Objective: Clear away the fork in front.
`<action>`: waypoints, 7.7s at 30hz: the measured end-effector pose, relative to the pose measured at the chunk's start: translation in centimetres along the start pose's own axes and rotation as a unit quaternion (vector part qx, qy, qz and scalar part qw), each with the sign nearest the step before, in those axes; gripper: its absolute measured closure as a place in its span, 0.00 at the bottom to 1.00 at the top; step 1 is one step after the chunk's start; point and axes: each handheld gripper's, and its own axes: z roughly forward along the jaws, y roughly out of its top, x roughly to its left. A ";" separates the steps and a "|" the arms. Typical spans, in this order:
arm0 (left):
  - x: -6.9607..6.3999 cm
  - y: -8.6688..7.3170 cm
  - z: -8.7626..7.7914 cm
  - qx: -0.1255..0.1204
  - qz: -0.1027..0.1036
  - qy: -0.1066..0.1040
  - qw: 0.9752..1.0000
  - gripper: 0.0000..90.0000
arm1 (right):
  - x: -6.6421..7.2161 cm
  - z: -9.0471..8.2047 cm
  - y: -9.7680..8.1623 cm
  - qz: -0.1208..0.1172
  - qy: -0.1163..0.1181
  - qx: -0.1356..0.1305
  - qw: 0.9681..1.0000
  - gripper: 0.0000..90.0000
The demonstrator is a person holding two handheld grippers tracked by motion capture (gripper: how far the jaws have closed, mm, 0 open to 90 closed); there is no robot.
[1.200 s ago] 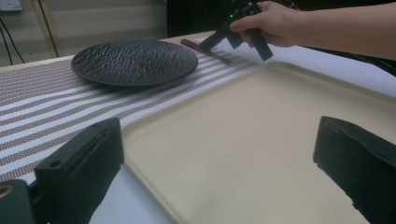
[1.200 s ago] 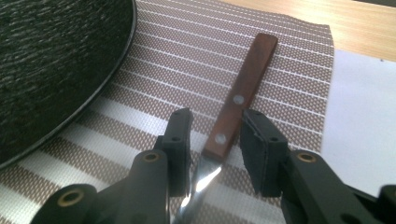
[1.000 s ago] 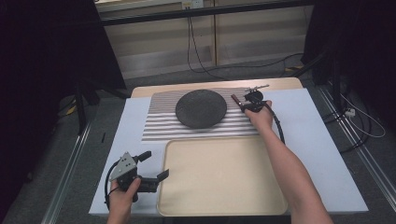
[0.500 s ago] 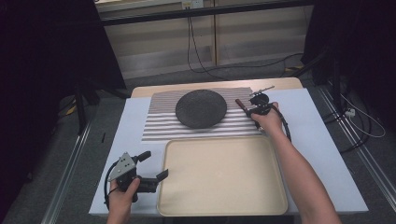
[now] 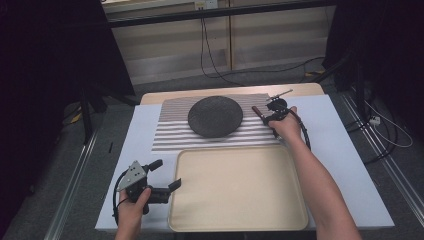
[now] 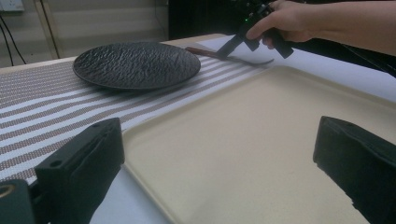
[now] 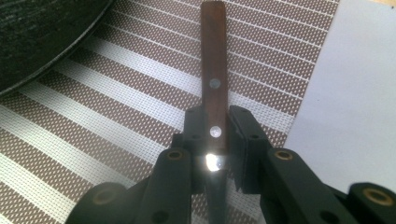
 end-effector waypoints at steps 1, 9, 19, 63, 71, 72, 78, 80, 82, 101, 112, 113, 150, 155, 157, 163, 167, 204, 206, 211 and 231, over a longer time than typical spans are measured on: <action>0.0 0.0 0.0 -0.001 0.001 0.000 1.000 0.02 | 0.0 0.0 0.0 -0.001 -0.001 -0.001 1.000 0.87; -0.1 0.0 -0.2 -0.001 0.001 0.001 1.000 0.02 | 0.2 0.0 0.0 0.005 -0.007 -0.001 1.000 0.88; -0.4 0.1 -0.2 -0.002 0.003 -0.006 1.000 0.02 | -0.2 -0.7 -0.4 0.023 0.009 -0.035 0.999 0.88; -1.7 2.2 -0.1 -0.014 0.005 -0.006 1.000 0.02 | 6.8 -13.2 -8.4 -0.016 0.162 -0.253 0.954 0.88; -2.1 2.6 0.3 -0.010 0.005 -0.010 1.000 0.02 | 7.9 -13.4 -10.0 -0.020 0.179 -0.256 0.950 0.88; -2.1 2.6 0.5 -0.009 0.004 -0.009 1.000 0.02 | 8.0 -13.4 -10.1 -0.021 0.181 -0.257 0.949 0.87; -2.2 3.1 1.1 -0.009 0.004 -0.010 1.000 0.02 | 8.9 -13.4 -11.2 -0.029 0.192 -0.263 0.945 0.87; -2.2 3.3 1.4 -0.008 0.003 -0.010 1.000 0.02 | 9.0 -13.4 -11.3 -0.030 0.196 -0.262 0.944 0.87; -2.3 3.6 1.7 -0.009 0.002 -0.011 1.000 0.02 | 9.2 -13.4 -11.4 -0.030 0.199 -0.263 0.943 0.87; -3.3 4.9 4.5 -0.009 0.004 -0.017 1.000 0.02 | 11.5 -13.1 -12.2 -0.038 0.220 -0.272 0.936 0.87; -4.0 4.9 5.3 -0.009 0.009 -0.027 1.000 0.03 | 13.9 -12.2 -12.5 -0.063 0.228 -0.264 0.935 0.87; -4.1 4.9 5.4 -0.008 0.010 -0.028 1.000 0.03 | 14.1 -12.2 -12.6 -0.063 0.231 -0.264 0.934 0.87; -6.0 4.8 9.3 -0.026 -0.121 -0.087 0.988 0.60 | 17.5 -11.7 -12.9 -0.106 0.258 -0.261 0.924 0.87; -6.0 5.3 9.0 -0.035 -0.161 -0.133 0.977 0.88 | 18.1 -11.8 -13.1 -0.131 0.239 -0.279 0.921 0.87; -5.9 5.5 8.7 -0.035 -0.173 -0.141 0.974 0.89 | 18.3 -12.0 -13.2 -0.125 0.249 -0.280 0.919 0.86; -5.0 6.1 7.6 -0.034 -0.181 -0.151 0.971 0.90 | 17.7 -13.0 -13.4 -0.138 0.239 -0.285 0.918 0.73; -4.4 6.4 6.7 -0.021 -0.183 -0.151 0.971 0.90 | 16.0 -13.1 -13.6 -0.126 0.221 -0.290 0.923 0.63; -1.1 6.5 3.8 0.073 -0.174 -0.125 0.974 0.90 | 8.8 -14.7 -16.2 -0.093 0.139 -0.294 0.941 0.23; -0.9 6.4 3.7 0.077 -0.174 -0.125 0.974 0.90 | 8.7 -14.8 -16.3 -0.096 0.137 -0.292 0.942 0.23; -0.3 6.0 3.9 0.084 -0.185 -0.128 0.971 0.90 | 8.2 -14.9 -16.8 -0.099 0.134 -0.284 0.944 0.22; 0.9 2.8 6.3 0.122 -0.125 -0.058 0.983 0.76 | 6.7 -14.8 -17.9 -0.073 0.138 -0.292 0.944 0.20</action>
